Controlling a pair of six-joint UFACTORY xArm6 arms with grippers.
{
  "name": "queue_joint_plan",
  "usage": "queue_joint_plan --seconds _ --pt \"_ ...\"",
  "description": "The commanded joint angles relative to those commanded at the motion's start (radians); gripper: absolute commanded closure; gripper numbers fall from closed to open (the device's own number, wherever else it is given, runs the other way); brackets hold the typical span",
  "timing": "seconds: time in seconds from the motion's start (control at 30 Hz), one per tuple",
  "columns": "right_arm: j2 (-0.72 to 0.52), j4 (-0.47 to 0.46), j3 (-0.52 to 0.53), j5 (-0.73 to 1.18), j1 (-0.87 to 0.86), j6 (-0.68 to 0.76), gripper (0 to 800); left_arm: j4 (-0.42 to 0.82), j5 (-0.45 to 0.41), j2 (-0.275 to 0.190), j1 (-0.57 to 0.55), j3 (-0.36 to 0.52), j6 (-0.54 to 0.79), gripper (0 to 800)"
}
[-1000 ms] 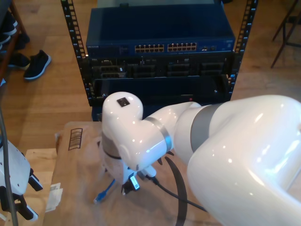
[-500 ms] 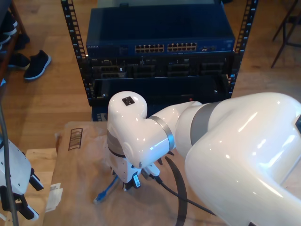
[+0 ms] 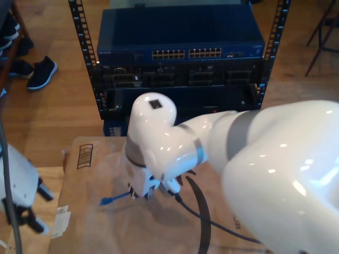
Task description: Grab the cable and plug it in
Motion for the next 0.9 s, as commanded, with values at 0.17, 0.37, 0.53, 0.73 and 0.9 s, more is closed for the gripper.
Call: queue_joint_plan --seconds 0.17,0.37,0.53,0.73,0.9 --pt "-0.261 0.143 0.049 0.206 -0.199 0.018 799 -0.233 0.095 0.098 -0.072 -0.181 -0.002 2" --pt "-0.471 0.336 0.091 0.379 -0.347 0.031 799 -0.543 0.199 0.196 -0.075 -0.351 0.023 7" --pt "-0.537 0.485 0.071 0.388 -0.341 0.081 799 -0.724 0.242 0.227 -0.106 -0.400 0.031 14" --pt "-0.519 0.494 -0.006 0.376 -0.333 0.117 799 -0.746 0.310 0.221 -0.104 -0.393 0.034 63" --pt "-0.500 0.493 -0.006 0.374 -0.334 0.114 799 -0.753 0.396 0.222 -0.101 -0.404 0.021 129"
